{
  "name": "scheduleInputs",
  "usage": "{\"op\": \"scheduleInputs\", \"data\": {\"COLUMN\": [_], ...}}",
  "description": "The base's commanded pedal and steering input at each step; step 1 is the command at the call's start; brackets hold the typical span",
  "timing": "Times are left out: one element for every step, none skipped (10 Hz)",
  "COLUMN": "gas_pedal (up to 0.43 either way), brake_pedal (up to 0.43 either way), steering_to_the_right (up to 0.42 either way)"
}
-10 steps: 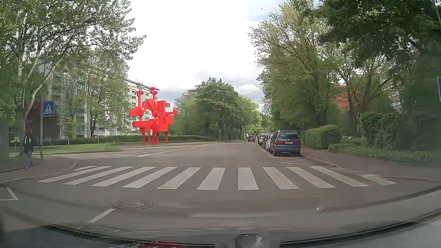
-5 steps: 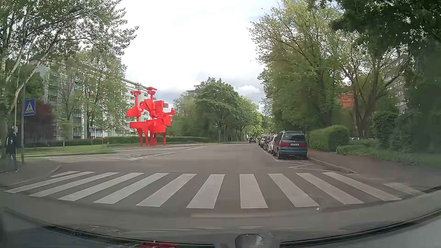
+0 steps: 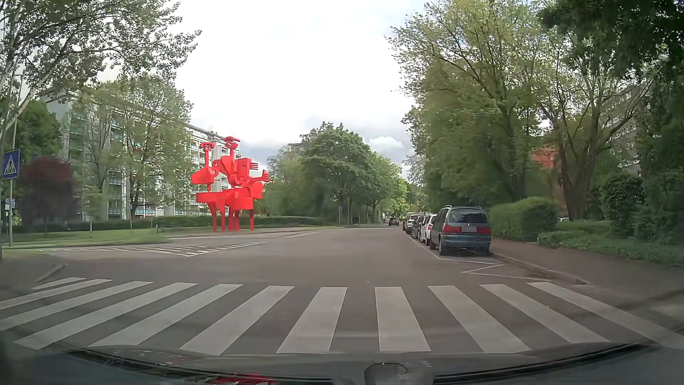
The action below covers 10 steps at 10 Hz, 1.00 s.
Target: Follow the waypoints while adhering to traffic rules and regulations
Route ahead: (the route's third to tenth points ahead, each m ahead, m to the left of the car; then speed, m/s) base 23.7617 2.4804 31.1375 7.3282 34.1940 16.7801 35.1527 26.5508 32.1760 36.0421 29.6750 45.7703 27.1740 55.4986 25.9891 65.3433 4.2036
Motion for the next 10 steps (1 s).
{"op": "scheduleInputs", "data": {"gas_pedal": [0.220,0.220,0.220,0.220,0.220,0.220,0.209,0.209,0.197,0.177], "brake_pedal": [0.000,0.000,0.000,0.000,0.000,0.000,0.000,0.000,0.000,0.000], "steering_to_the_right": [0.000,0.000,0.000,0.000,0.000,0.000,0.000,0.000,0.000,0.000]}}
